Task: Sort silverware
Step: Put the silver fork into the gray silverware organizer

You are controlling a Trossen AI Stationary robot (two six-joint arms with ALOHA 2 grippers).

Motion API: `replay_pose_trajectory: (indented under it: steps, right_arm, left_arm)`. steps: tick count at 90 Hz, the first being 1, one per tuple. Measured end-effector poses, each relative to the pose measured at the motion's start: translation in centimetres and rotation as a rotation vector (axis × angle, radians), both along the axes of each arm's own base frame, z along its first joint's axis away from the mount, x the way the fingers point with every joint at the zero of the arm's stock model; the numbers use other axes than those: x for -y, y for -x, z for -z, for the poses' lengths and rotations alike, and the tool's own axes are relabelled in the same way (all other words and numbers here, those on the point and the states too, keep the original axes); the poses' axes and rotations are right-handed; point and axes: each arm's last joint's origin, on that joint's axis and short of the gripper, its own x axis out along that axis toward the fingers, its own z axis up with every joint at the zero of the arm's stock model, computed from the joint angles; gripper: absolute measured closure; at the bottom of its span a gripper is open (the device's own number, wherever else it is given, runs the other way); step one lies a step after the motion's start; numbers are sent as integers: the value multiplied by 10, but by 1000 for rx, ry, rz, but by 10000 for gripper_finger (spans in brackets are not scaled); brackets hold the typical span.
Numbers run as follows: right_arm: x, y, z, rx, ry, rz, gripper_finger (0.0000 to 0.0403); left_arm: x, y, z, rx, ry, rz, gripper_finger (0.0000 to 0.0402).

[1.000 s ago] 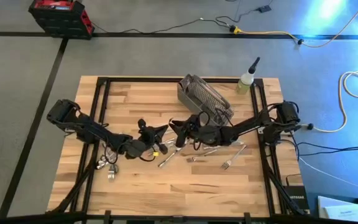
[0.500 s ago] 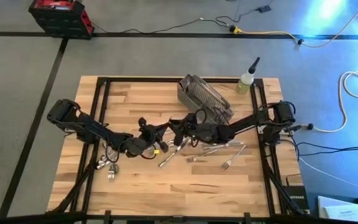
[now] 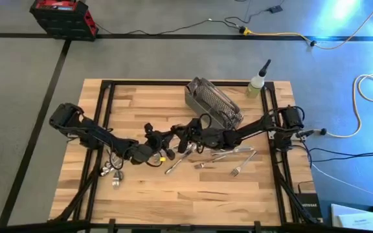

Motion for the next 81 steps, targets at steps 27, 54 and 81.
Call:
replay_pose_trajectory:
  steps: [27,54,81]
  right_arm:
    - [-1,1,-1,-17,33,-9,400]
    - [0,10,-20,-86,105,-60,402]
    - [-11,44,-68,-167,230,-35,402]
  left_arm:
    - [0,0,2,-52,-37,19,398]
    - [1,-1,0,-75,-69,30,398]
    - [-1,1,3,-147,-130,9,398]
